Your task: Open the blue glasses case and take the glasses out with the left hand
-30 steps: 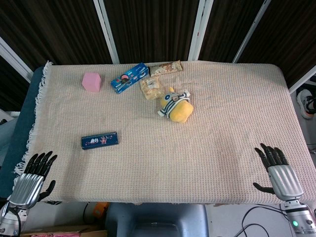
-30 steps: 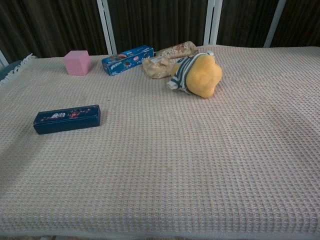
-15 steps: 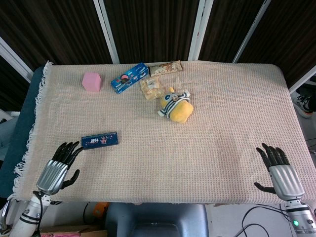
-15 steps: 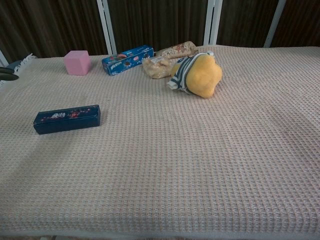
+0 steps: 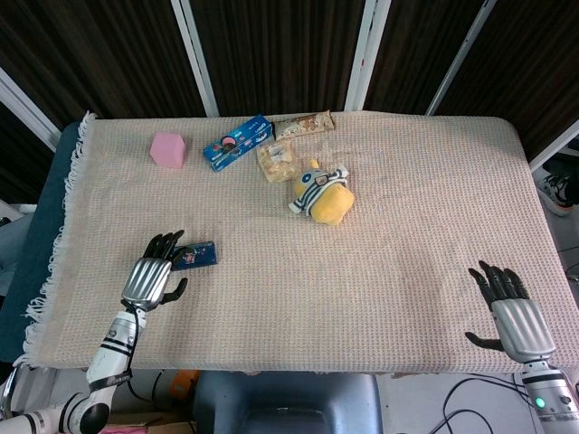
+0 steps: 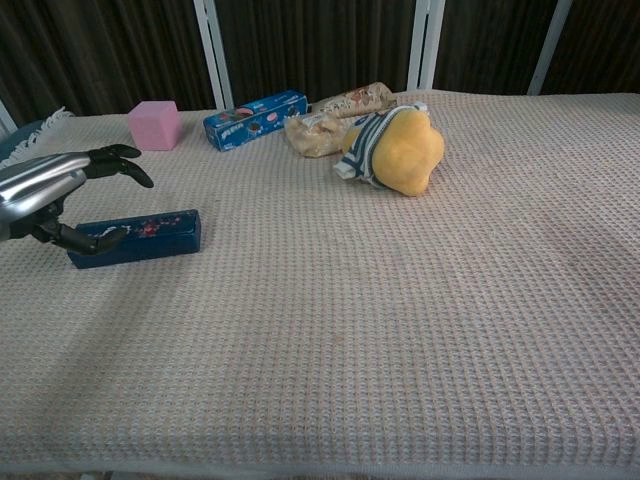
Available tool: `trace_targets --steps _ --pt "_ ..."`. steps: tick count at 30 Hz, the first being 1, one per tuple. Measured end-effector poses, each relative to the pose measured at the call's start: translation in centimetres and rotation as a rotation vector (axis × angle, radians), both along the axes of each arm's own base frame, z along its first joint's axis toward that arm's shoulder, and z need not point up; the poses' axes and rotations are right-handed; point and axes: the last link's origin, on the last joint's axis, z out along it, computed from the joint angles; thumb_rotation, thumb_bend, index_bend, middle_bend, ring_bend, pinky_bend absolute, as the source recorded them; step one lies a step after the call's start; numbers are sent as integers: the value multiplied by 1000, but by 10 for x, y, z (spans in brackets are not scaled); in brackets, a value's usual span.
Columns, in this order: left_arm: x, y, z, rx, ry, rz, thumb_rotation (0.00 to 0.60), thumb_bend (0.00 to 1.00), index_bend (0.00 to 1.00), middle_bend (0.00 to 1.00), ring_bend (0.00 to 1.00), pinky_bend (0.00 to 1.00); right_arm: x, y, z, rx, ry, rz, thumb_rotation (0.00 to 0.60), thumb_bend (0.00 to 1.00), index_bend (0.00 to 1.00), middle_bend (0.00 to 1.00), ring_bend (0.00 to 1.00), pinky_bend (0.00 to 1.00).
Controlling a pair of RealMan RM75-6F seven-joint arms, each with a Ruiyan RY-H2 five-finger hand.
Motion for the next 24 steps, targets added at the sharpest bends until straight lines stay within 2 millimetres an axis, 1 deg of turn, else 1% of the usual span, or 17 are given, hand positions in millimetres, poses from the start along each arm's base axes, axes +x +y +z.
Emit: trace_targets --steps 2,7,11,16,24 --pt "0 7 -6 13 22 7 600 365 235 24 0 0 0 0 1 0 -2 0 600 186 0 0 0 0" --pt "-5 21 -19 32 49 27 600 362 291 47 0 0 0 1 1 5 -4 1 600 186 0 0 0 0" --pt "-10 30 -27 37 56 43 600 362 307 53 0 0 0 2 3 2 -8 4 600 187 0 0 0 0" --pt "-13 35 -35 37 56 62 600 362 313 56 0 0 0 3 5 -3 -17 4 600 187 0 0 0 0" --pt "-16 40 -39 35 66 76 600 365 348 67 0 0 0 3 7 -7 -22 7 600 187 0 0 0 0"
